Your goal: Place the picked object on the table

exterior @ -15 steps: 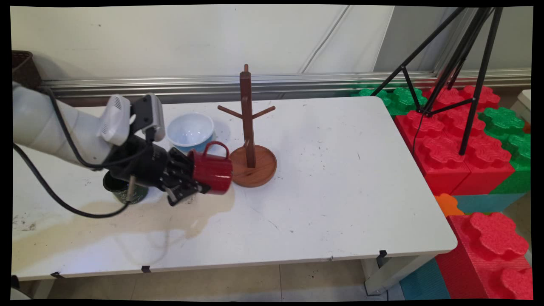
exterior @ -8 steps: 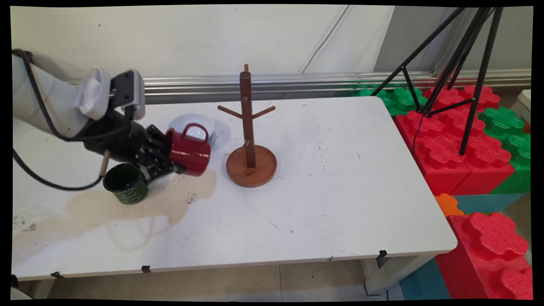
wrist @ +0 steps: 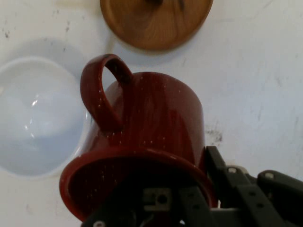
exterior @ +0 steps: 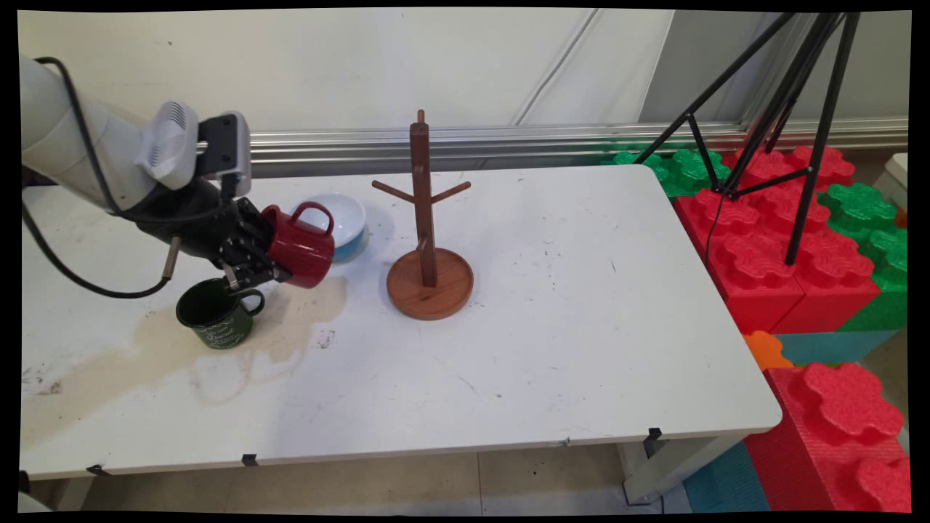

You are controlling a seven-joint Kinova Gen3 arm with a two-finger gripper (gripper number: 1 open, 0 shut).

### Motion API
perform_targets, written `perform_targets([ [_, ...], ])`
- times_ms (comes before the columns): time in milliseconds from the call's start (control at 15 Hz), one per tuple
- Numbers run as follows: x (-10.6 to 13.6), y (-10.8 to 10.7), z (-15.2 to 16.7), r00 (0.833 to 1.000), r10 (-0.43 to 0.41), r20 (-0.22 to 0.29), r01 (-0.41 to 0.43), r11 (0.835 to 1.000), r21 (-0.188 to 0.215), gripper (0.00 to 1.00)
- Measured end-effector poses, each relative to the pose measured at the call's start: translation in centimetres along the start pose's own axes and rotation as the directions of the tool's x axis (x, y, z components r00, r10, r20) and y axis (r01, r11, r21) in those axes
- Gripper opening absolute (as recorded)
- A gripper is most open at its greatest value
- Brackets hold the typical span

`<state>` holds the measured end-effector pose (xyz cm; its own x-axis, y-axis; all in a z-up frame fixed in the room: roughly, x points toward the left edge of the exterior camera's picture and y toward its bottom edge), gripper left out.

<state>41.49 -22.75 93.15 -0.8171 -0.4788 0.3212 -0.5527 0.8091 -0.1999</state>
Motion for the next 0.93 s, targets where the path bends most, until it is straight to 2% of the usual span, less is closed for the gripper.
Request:
perform_targets([
  [400,1.5,-0.7,2.4,0.997,0.032,0.07,-0.031,0.999,-0.014,0.0],
  [933,3.3,-1.5,6.6,0.985,0.075,0.155,-0.069,0.997,-0.043,0.0],
])
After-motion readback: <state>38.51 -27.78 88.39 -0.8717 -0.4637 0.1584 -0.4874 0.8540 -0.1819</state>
